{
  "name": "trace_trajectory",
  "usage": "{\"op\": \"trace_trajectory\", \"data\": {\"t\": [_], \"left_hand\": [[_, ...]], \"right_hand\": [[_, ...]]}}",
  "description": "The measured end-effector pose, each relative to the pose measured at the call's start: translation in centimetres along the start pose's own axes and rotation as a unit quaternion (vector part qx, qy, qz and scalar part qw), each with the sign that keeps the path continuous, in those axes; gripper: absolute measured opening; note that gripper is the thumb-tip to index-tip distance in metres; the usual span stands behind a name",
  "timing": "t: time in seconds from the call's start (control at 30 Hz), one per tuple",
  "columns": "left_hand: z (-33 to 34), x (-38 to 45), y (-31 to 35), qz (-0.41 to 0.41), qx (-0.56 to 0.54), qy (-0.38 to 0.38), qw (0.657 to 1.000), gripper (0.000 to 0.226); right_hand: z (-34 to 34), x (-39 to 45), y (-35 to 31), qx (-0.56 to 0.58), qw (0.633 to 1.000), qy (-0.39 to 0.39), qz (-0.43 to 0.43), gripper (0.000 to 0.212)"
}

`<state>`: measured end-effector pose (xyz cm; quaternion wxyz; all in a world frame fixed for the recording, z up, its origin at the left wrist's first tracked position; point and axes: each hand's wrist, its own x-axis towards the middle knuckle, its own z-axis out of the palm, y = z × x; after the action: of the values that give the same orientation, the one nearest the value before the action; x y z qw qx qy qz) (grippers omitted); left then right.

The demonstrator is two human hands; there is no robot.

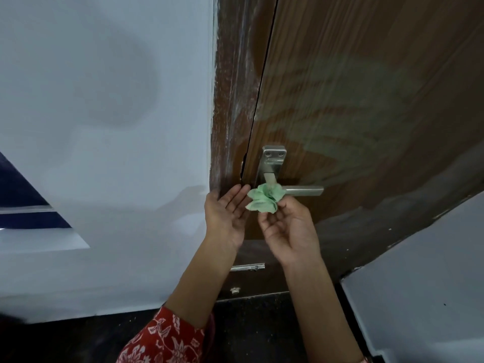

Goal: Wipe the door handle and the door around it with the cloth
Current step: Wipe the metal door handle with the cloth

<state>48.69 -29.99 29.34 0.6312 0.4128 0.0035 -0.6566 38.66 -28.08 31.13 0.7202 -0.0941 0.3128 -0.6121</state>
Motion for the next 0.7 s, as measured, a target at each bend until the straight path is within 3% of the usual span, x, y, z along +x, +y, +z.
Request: {"op": "trace_trajectory", "data": {"t": [0.07, 0.13, 0.17, 0.23, 0.3, 0.4, 0.5, 0.63, 0.7], "left_hand": [[0.1, -0.1, -0.3, -0.004, -0.001, -0.001, 1.0, 0.053], [0.1, -0.3, -0.4, -0.01, -0.001, -0.014, 1.0, 0.055], [0.1, -0.4, -0.5, -0.016, 0.0, -0.021, 1.0, 0.055], [0.2, -0.6, -0.6, -0.031, 0.0, -0.033, 0.999, 0.056], [0.3, -0.7, -0.6, -0.045, 0.004, -0.044, 0.998, 0.056], [0.4, -0.9, -0.6, -0.053, 0.003, -0.054, 0.997, 0.058], [0.4, -1.1, -0.6, -0.055, -0.006, -0.055, 0.997, 0.059], [0.4, -1.3, -0.7, -0.061, -0.008, -0.052, 0.997, 0.058], [0.5, -1.4, -0.6, -0.063, -0.009, -0.051, 0.997, 0.058]], "right_hand": [[0.6, 0.3, -0.6, -0.159, 0.968, -0.012, -0.195, 0.019], [1.2, 1.3, -1.1, -0.349, 0.842, 0.026, -0.411, 0.022], [1.5, 1.9, -1.2, -0.427, 0.77, 0.04, -0.473, 0.021], [1.8, 3.0, -0.7, -0.538, 0.659, 0.045, -0.523, 0.017], [1.5, 3.6, 0.1, -0.601, 0.595, 0.023, -0.532, 0.013], [1.1, 4.0, -0.3, -0.631, 0.56, 0.009, -0.536, 0.011], [1.5, 4.2, -1.5, -0.584, 0.582, 0.053, -0.564, 0.011], [1.9, 3.7, 0.0, -0.639, 0.531, -0.019, -0.556, 0.013], [1.7, 3.8, -0.1, -0.649, 0.541, -0.019, -0.534, 0.013]]}}
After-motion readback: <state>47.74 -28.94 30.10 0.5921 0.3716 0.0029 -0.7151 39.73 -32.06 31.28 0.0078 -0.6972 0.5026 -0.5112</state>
